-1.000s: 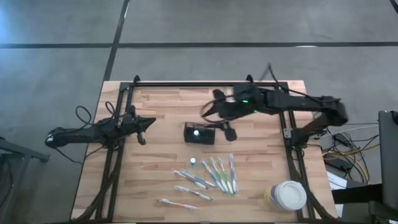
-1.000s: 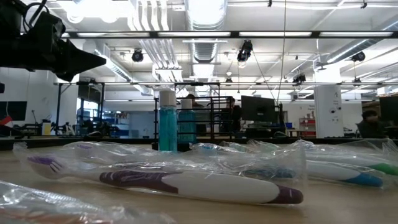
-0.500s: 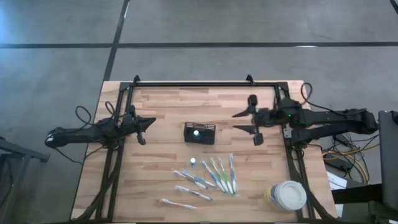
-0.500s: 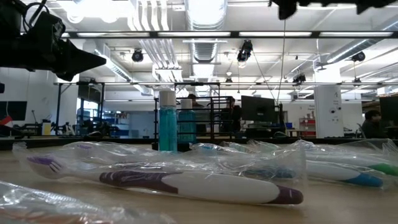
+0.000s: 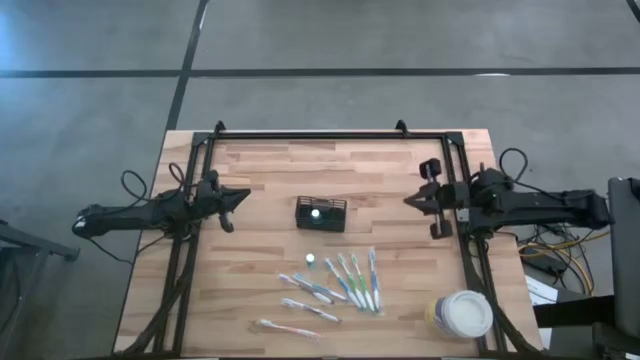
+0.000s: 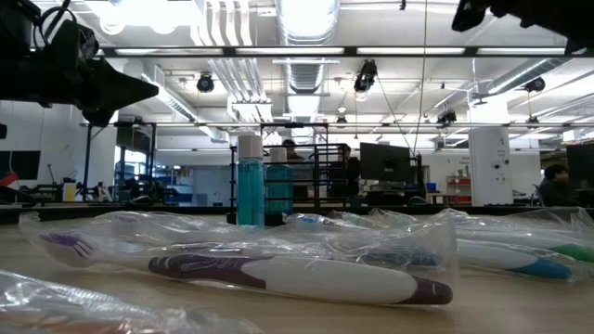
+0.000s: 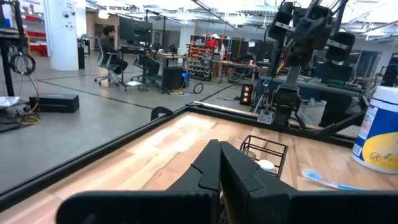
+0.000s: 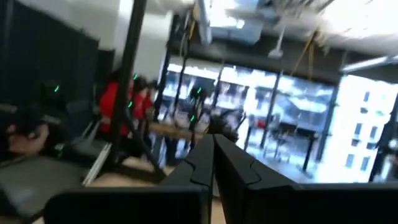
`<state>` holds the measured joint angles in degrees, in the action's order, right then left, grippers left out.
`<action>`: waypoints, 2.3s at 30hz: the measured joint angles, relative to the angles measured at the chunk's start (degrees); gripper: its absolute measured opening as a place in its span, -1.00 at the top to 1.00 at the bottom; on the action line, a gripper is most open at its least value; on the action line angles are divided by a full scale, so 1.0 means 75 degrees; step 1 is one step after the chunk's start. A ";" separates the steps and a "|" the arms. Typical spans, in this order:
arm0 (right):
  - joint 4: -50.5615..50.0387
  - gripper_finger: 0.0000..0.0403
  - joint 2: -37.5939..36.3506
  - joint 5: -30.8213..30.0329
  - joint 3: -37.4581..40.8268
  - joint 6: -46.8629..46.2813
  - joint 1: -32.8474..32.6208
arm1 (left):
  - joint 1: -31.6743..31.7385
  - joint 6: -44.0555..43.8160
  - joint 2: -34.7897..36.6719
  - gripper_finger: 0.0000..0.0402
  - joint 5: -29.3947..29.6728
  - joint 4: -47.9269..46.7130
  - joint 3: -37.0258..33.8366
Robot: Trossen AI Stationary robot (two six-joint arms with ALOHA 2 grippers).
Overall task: Pick & Place toothbrushing station
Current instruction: Put the mouthwash into the wire organizer
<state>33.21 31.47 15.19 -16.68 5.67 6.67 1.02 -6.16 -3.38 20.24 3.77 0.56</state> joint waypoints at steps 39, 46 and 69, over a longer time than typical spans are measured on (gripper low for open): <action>0.1809 0.96 -0.0080 -0.0847 0.2146 -0.0764 0.0604 | -0.0342 0.0462 -0.7703 0.29 -0.3275 -0.4174 0.7300; 0.1689 0.96 -0.0068 -0.0847 0.2146 -0.0963 0.0598 | -0.0872 0.0555 -1.0531 -0.15 -0.3293 -0.6933 1.0112; 0.1370 0.96 0.0211 -0.0845 0.2152 -0.0903 0.0598 | -0.1905 0.8126 -1.4185 -0.18 -0.2947 -0.9092 1.3379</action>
<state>43.48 33.06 8.86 -0.54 -1.10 11.16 -13.27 54.79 -109.77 -1.86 -64.42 100.90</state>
